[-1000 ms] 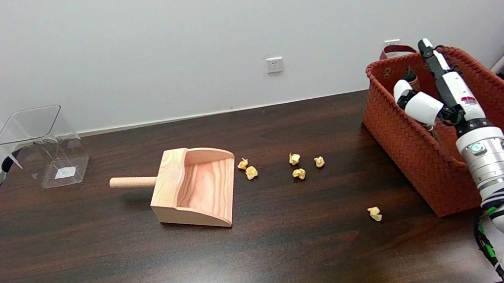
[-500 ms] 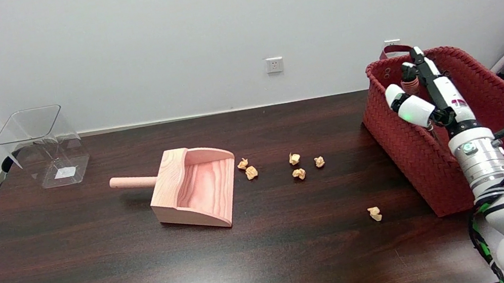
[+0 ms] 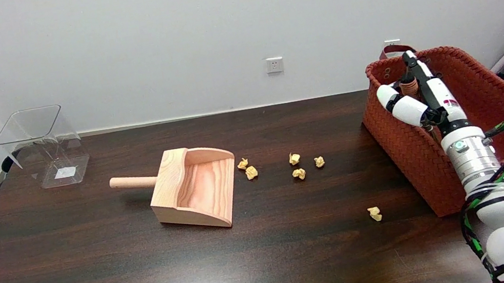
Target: Pick up the broom.
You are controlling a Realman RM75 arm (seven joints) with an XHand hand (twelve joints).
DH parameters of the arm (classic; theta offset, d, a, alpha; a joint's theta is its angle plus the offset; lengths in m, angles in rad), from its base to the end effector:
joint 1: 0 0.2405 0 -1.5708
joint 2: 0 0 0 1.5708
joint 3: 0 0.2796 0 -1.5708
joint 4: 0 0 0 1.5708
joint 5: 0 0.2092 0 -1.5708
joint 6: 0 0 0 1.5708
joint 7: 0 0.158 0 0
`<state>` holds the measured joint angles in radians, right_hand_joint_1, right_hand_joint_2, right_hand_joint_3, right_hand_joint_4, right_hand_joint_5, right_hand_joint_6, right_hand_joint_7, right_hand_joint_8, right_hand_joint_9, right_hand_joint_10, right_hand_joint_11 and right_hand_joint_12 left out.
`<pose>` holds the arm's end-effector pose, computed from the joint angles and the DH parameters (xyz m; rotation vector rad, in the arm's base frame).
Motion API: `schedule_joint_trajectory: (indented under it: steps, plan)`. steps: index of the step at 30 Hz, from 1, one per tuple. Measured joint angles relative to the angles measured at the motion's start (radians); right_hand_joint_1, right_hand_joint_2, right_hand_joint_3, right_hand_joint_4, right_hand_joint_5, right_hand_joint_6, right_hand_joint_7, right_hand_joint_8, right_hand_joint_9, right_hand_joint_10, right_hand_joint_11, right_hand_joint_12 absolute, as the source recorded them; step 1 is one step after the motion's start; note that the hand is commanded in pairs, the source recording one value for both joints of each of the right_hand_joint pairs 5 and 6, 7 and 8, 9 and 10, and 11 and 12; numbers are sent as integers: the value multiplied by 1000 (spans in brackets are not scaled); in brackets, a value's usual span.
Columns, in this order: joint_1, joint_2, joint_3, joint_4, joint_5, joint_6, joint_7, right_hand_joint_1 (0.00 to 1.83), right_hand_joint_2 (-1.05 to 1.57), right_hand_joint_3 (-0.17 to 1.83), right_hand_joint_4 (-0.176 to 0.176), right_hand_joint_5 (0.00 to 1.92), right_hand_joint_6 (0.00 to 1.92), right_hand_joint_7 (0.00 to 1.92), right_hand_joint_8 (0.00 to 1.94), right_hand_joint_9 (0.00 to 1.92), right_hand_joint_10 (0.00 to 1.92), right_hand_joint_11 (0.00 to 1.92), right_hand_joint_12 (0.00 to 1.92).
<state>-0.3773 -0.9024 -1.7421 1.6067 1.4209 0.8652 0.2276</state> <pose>-0.2661 -0.2458 0.4461 1.1310 -0.4002 0.9582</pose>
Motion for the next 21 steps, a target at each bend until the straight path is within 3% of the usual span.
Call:
schedule_joint_trajectory:
  steps: [3, 5, 11, 17, 21]
  plan:
    - [7, -1, -3, -6, 3, -2, 0, 573, 1001, 520, 0, 243, 243, 1073, 1073, 243, 243, 243, 243]
    - [12, -2, -4, -9, 4, -2, 0, 557, 1069, 499, 0, 494, 494, 1332, 1332, 494, 494, 494, 494]
    - [21, -6, -8, -16, 7, 11, 1, 564, 1157, 235, 0, 1315, 1315, 1717, 1717, 1315, 1315, 1315, 1315]
    - [27, -14, -20, -25, 7, 58, 0, 600, 1193, 20, 0, 1612, 1612, 1920, 1920, 1612, 1612, 1612, 1612]
    - [34, -19, -32, -32, 2, 104, -2, 629, 1205, -107, 0, 1705, 1705, 1920, 1920, 1705, 1705, 1705, 1705]
